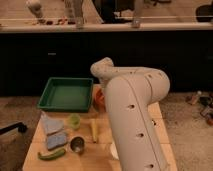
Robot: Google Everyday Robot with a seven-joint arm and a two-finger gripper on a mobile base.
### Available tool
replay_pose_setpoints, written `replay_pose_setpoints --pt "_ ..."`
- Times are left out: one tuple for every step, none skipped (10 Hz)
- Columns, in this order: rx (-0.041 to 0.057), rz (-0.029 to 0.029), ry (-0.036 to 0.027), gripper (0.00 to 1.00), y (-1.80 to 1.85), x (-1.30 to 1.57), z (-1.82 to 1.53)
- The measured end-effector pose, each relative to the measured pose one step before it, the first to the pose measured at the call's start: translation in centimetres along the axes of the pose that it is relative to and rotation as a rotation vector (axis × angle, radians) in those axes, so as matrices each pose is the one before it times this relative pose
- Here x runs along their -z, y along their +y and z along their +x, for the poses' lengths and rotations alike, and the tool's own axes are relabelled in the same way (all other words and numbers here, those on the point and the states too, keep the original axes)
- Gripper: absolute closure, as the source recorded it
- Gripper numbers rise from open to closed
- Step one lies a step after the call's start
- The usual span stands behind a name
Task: Place fork in red bowl
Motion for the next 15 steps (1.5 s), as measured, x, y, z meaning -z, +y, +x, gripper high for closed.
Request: replay_pose_setpoints --pt "0.01205 -0.00006 -0.02118 0.86 -0.519 -0.914 0.218" --pt "0.00896 -0.0031 -0.01124 0.86 -0.473 -0.483 0.239" --pt "0.00433 -0.00298 0.00227 0.86 -0.236 0.026 0.225" --pt "0.00271 -0.01133 0.00924 0.86 0.097 0.472 0.201" --pt "0.00015 -0.01116 0.01103 0.86 0.076 1.098 0.076" --pt "-0.00037 -0.00998 0.0083 0.86 0.181 1.018 -0.067" --pt "-0.00255 -0.01014 0.01394 0.86 0.319 1.37 -0.094" --pt "-0.00323 -0.00857 0.01333 0.86 0.354 1.069 -0.133" --pt "-0.0009 -0.00737 0.01118 0.86 0.209 0.731 -0.01" --pt "0.00197 -0.00786 0.00515 0.86 0.061 0.443 0.072" --pt "0.00171 -0.00671 -0.00036 0.86 -0.002 0.144 0.249" --pt "0.00677 -0.00376 -0.00267 0.86 -0.098 -0.07 0.416" --pt "0.00624 -0.00142 -0.00438 0.86 -0.082 -0.205 0.489" --pt "0.00518 0.00376 -0.00667 0.86 -0.171 -0.4 0.55" --pt "0.00404 0.00493 -0.00613 0.86 -0.177 -0.474 0.471"
